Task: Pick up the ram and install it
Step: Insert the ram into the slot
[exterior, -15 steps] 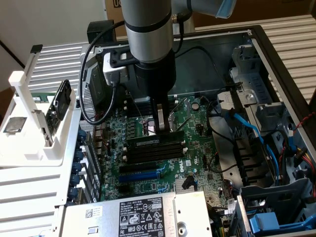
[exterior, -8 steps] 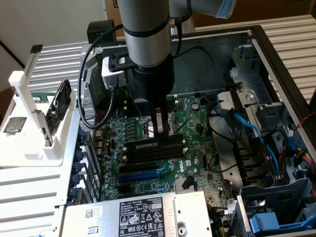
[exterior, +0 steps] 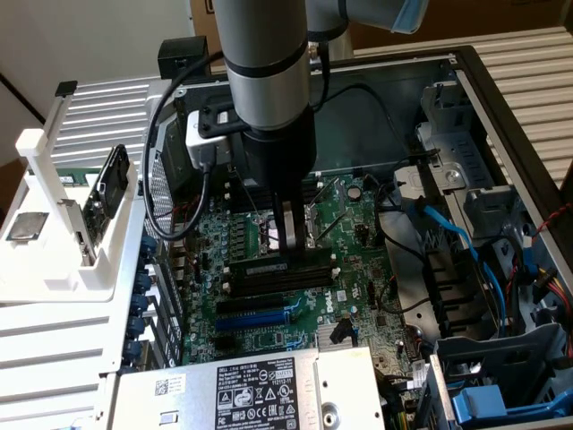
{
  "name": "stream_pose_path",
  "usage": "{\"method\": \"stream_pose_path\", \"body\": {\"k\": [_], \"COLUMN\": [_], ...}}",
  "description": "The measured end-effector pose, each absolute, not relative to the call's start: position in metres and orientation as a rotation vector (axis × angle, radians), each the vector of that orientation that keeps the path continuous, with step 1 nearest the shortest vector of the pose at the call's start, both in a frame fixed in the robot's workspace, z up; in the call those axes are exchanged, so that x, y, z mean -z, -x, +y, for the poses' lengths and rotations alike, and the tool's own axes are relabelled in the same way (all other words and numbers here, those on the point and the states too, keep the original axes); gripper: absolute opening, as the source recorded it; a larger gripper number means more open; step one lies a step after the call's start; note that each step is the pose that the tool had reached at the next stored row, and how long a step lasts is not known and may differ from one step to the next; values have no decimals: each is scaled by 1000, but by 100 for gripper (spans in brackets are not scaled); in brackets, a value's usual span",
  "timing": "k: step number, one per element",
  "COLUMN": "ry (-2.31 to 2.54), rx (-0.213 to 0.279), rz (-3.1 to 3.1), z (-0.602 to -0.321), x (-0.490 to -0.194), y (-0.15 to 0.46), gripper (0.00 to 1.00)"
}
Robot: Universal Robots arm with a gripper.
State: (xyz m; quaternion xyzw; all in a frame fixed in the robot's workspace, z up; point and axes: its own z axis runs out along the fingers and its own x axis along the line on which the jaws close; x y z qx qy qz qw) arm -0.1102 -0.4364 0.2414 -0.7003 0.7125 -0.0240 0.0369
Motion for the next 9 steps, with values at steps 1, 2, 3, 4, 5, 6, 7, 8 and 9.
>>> {"method": "stream_pose_path", "body": {"k": [1,2,3,4,5,6,7,8,9], "ry": [2150,2150,2150,2150,2150,2149,2149,2150,2150], "rx": [74,74,74,74,74,74,74,74,74], "rz": [2187,2188,2187,2187,2187,2187,2187,2187,2187], "z": [-436,-436,-436,-436,-436,-436,-436,-436,-436], "x": [-241,-241,-241,-241,-240,-240,-240,-240,-240], "y": [110,110,111,111,111,111,112,111,111], "gripper": [12,12,12,12,12,12,12,12,12]}}
